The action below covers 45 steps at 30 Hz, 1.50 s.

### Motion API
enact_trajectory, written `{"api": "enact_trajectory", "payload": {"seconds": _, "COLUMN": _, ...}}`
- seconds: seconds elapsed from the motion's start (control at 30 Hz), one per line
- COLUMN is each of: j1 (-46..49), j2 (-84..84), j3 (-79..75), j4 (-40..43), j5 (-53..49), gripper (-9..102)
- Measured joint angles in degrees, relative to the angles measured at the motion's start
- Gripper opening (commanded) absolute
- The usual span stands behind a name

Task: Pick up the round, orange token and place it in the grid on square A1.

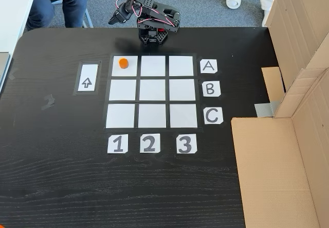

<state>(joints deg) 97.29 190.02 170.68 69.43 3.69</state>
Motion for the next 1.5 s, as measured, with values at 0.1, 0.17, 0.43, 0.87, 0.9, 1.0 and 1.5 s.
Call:
{"api": "enact_trajectory", "payload": {"seconds": 0.1, "j1": 0.0, "j2": -0.3, "j3": 1.6, "j4": -0.9, "j5": 0.0, "gripper": 4}}
{"api": "enact_trajectory", "payload": {"seconds": 0.17, "j1": 0.0, "j2": 0.1, "j3": 2.1, "j4": -1.3, "j5": 0.0, "gripper": 4}}
{"api": "enact_trajectory", "payload": {"seconds": 0.43, "j1": 0.0, "j2": 0.1, "j3": 2.5, "j4": -1.7, "j5": 0.0, "gripper": 4}}
{"api": "enact_trajectory", "payload": {"seconds": 0.87, "j1": 0.0, "j2": 0.1, "j3": 2.5, "j4": -1.7, "j5": 0.1, "gripper": 3}}
{"api": "enact_trajectory", "payload": {"seconds": 0.9, "j1": 0.0, "j2": 0.1, "j3": 2.5, "j4": -1.7, "j5": 0.1, "gripper": 3}}
{"api": "enact_trajectory", "payload": {"seconds": 1.0, "j1": 0.0, "j2": 0.1, "j3": 2.5, "j4": -1.7, "j5": 0.1, "gripper": 3}}
{"api": "enact_trajectory", "payload": {"seconds": 1.5, "j1": 0.0, "j2": 0.1, "j3": 2.5, "j4": -1.7, "j5": 0.1, "gripper": 3}}
